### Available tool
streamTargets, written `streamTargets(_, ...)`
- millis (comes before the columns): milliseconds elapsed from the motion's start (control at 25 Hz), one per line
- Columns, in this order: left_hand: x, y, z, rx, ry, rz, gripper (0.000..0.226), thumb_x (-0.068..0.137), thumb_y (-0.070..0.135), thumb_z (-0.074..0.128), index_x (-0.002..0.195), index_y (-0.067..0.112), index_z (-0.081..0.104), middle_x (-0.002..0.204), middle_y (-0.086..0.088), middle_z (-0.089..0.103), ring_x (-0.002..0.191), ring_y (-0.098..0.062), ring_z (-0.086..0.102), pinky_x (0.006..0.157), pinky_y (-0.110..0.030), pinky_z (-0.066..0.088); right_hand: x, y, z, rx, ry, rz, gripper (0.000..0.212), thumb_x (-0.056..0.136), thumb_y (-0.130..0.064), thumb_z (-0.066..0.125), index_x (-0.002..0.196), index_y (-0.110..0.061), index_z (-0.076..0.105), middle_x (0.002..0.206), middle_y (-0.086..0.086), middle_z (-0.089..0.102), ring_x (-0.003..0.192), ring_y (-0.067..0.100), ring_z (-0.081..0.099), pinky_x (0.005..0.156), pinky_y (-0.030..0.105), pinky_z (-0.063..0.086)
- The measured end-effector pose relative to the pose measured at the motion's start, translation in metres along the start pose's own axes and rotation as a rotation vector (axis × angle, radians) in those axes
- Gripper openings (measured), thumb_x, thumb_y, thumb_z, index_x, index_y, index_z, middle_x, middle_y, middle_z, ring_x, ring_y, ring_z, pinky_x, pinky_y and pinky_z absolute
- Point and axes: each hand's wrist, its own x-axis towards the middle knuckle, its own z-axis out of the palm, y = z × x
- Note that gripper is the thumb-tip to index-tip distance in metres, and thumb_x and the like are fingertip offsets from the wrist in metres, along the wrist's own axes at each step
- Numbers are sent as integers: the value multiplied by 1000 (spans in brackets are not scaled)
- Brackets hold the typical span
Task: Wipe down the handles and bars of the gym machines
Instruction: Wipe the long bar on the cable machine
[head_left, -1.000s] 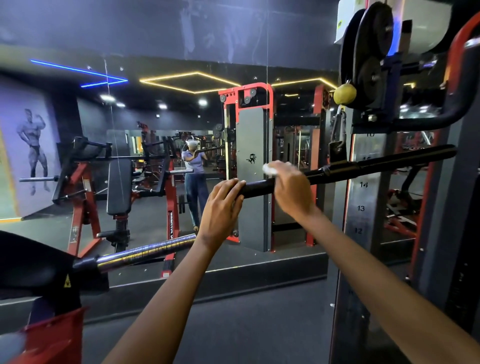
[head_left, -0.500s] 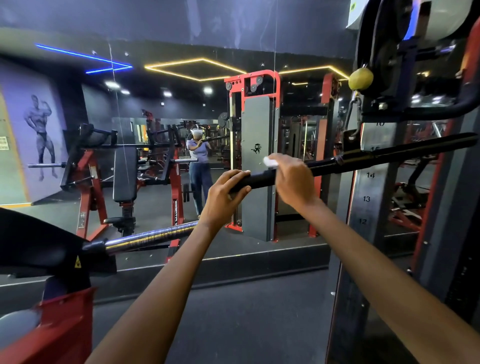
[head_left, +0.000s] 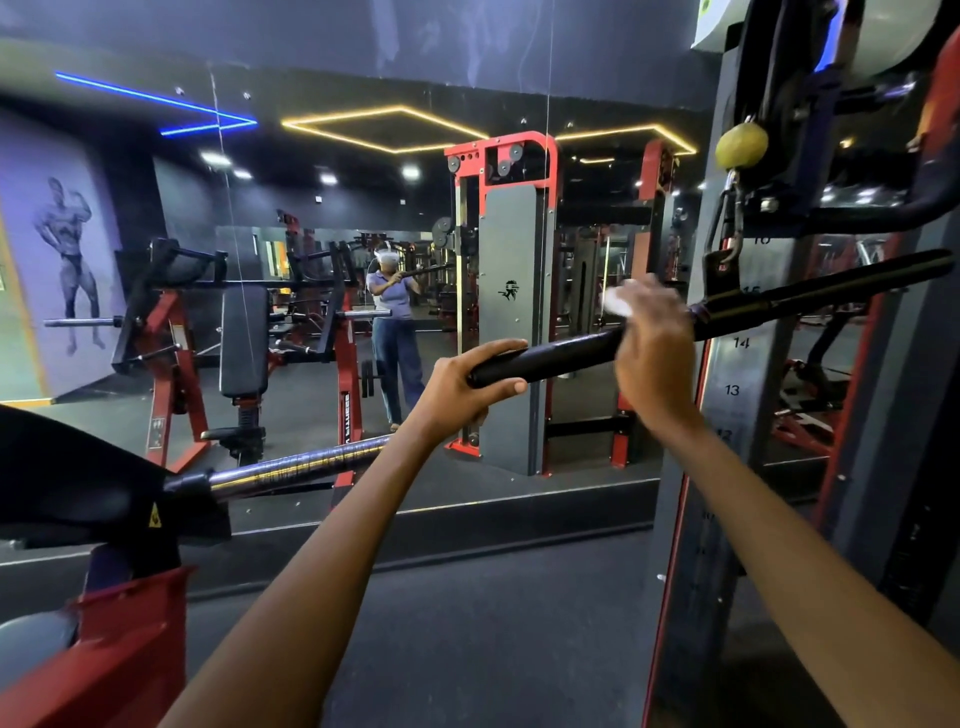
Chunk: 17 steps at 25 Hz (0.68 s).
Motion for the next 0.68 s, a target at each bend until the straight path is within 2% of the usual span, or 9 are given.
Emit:
streamTargets(80, 1, 6, 1, -105, -10, -26, 42, 87, 17, 70, 124, 31, 57, 102, 2, 63, 44, -10, 53, 47, -16, 49, -3, 18, -6, -92, 118, 175, 40, 91, -8, 29, 116, -2, 60, 121, 16, 61, 125, 27, 50, 107, 42, 39)
streamTargets(160, 4, 13, 2, -150, -21, -28, 41, 86, 14, 69, 123, 27, 58, 100, 3, 64, 51, -10, 61, 54, -18, 54, -8, -1, 6, -43, 119, 202, 42, 91, -10, 27, 116, -2, 60, 122, 16, 61, 126, 27, 49, 109, 41, 37)
streamTargets(240, 6, 14, 4, -196, -30, -25, 42, 86, 7, 68, 124, 22, 59, 108, 4, 64, 74, -12, 71, 69, -22, 58, -16, -35, 18, 60, 17, 76, 36, 91, -4, 34, 114, -1, 61, 120, 17, 61, 122, 27, 51, 109, 38, 36)
streamTargets(320, 6, 12, 4, -248, -39, -21, 45, 85, 0, 67, 126, 18, 59, 126, 6, 58, 98, -17, 69, 77, -28, 59, -19, -43, 19, 133, -64, -37, 32, 90, 1, 40, 114, 0, 61, 120, 17, 62, 120, 27, 53, 108, 34, 35)
streamTargets(400, 4, 11, 2, -297, -48, -17, 44, 85, -3, 65, 125, 14, 59, 132, 0, 56, 90, -20, 71, 72, -26, 59, -9, -21, 8, 113, -29, 43, 37, 91, -5, 34, 117, -1, 60, 124, 17, 59, 124, 26, 50, 105, 36, 42)
streamTargets(480, 5, 14, 1, -327, -52, -6, 43, 85, -3, 66, 125, 10, 60, 122, -15, 61, 72, -19, 71, 65, -23, 59, -2, 7, -5, 27, 73, 208, 37, 92, -5, 33, 119, -1, 58, 127, 18, 56, 127, 28, 46, 103, 42, 44)
streamTargets(560, 7, 18, 1, -335, -42, 12, 43, 84, -4, 67, 124, 9, 61, 115, -21, 62, 64, -16, 69, 61, -21, 58, -8, 2, -6, -7, 142, 257, 37, 92, -4, 33, 118, -1, 59, 125, 19, 58, 126, 30, 47, 104, 44, 42)
streamTargets(600, 8, 19, 3, -336, -37, 19, 43, 83, -5, 67, 123, 9, 61, 112, -21, 63, 62, -15, 68, 60, -20, 58, -12, -15, -1, 17, 141, 209, 37, 91, -5, 33, 117, -1, 60, 122, 17, 59, 124, 29, 49, 104, 43, 42)
streamTargets(680, 7, 22, 6, -342, -24, 10, 43, 82, -7, 68, 122, 8, 61, 103, -14, 67, 62, -12, 68, 59, -20, 57, -29, -53, 13, 88, 42, -32, 33, 91, 0, 38, 116, 0, 60, 120, 15, 60, 124, 26, 49, 110, 37, 35)
